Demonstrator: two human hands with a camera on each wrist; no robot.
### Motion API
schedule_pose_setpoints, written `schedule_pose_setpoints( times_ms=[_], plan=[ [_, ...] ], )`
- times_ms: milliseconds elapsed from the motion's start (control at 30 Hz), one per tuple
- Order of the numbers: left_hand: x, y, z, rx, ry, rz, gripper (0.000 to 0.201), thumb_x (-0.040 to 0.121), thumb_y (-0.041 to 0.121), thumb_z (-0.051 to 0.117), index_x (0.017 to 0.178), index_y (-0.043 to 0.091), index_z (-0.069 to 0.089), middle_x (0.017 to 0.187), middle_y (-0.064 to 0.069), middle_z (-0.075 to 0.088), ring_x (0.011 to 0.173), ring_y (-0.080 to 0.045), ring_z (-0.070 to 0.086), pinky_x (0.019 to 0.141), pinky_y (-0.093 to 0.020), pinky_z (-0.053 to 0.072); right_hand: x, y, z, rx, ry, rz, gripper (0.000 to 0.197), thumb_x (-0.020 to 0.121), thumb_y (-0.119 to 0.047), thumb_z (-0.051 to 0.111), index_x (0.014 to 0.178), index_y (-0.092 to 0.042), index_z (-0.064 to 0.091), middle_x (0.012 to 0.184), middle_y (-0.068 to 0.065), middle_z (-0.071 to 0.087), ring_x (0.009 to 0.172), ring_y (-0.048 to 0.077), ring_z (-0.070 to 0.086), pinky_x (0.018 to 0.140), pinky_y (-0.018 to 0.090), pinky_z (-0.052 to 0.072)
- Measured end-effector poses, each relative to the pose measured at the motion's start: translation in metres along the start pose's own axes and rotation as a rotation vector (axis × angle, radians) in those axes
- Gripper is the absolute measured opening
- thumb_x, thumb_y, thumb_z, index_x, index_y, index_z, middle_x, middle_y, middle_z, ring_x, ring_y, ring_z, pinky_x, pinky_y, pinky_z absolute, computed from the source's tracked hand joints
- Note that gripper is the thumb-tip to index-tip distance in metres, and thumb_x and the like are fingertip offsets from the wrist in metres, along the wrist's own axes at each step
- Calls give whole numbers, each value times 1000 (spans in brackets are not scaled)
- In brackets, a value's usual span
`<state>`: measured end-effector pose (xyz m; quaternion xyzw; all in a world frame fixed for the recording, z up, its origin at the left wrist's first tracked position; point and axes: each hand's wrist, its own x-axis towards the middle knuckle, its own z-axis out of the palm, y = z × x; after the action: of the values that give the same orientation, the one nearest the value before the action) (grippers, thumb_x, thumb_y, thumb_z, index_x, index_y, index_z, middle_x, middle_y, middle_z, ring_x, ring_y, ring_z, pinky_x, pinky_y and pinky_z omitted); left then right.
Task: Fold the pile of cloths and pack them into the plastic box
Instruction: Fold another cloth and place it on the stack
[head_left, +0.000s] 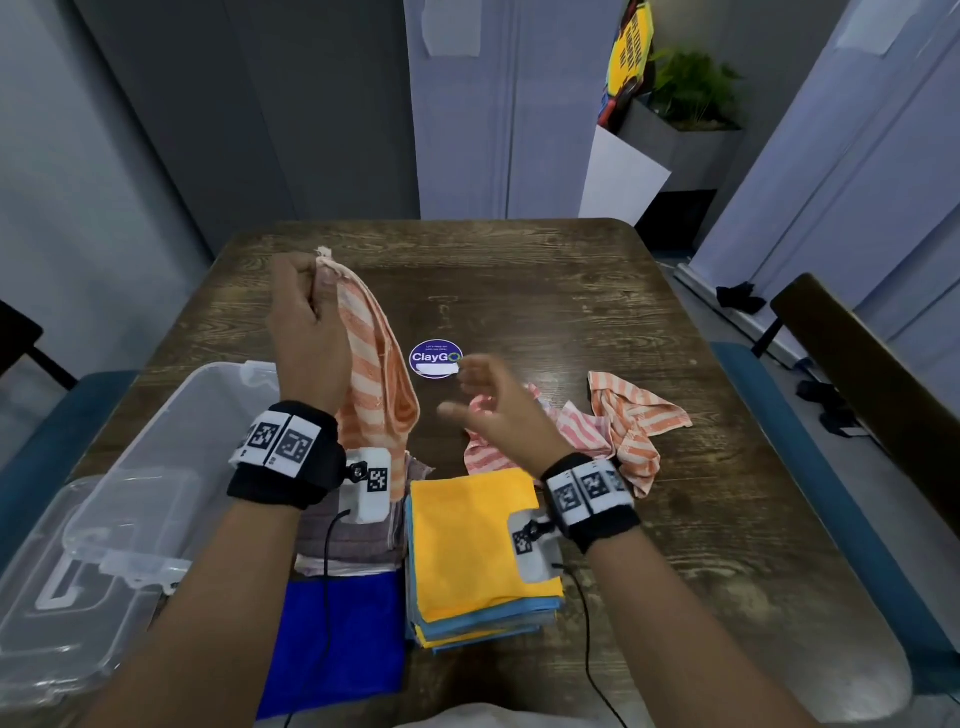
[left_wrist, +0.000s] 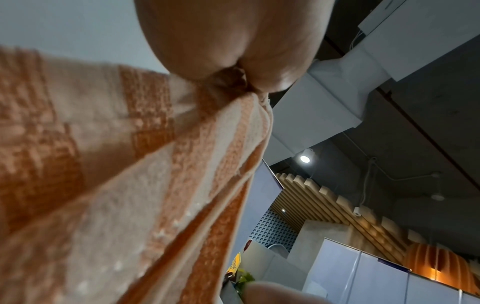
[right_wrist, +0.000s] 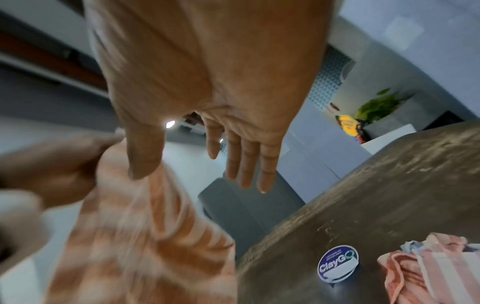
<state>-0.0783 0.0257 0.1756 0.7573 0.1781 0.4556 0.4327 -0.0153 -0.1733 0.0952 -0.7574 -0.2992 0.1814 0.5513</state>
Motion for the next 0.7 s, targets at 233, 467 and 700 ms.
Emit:
schedule_pose_setpoints(
  times_ms=[233, 467, 700],
  plan=[
    [-2, 11, 17, 4, -17, 62, 21, 108, 28, 42, 111, 9, 51, 85, 14, 57, 75, 8, 56, 66, -10, 42, 9, 0, 56, -268, 94, -90, 36, 88, -27, 67, 122, -25, 54, 112, -6, 61, 99, 13, 60, 83, 40, 53],
    [8, -2, 0, 7, 49, 79, 16, 108, 29, 41, 105, 15, 47, 75, 14, 48, 65, 2, 45, 62, -16, 36, 10, 0, 10, 6, 236, -87, 17, 103, -23, 55, 94, -12, 64, 83, 4, 66, 75, 13, 60, 68, 29, 47],
    [9, -9, -2, 21, 62, 14, 12, 108, 21, 41, 108, 12, 49, 84, 18, 50, 74, 14, 49, 70, -6, 36, 17, -5, -21, 199, 450, -113, 14, 100, -24, 61, 89, -21, 55, 81, -5, 57, 74, 8, 53, 67, 28, 45]
  ],
)
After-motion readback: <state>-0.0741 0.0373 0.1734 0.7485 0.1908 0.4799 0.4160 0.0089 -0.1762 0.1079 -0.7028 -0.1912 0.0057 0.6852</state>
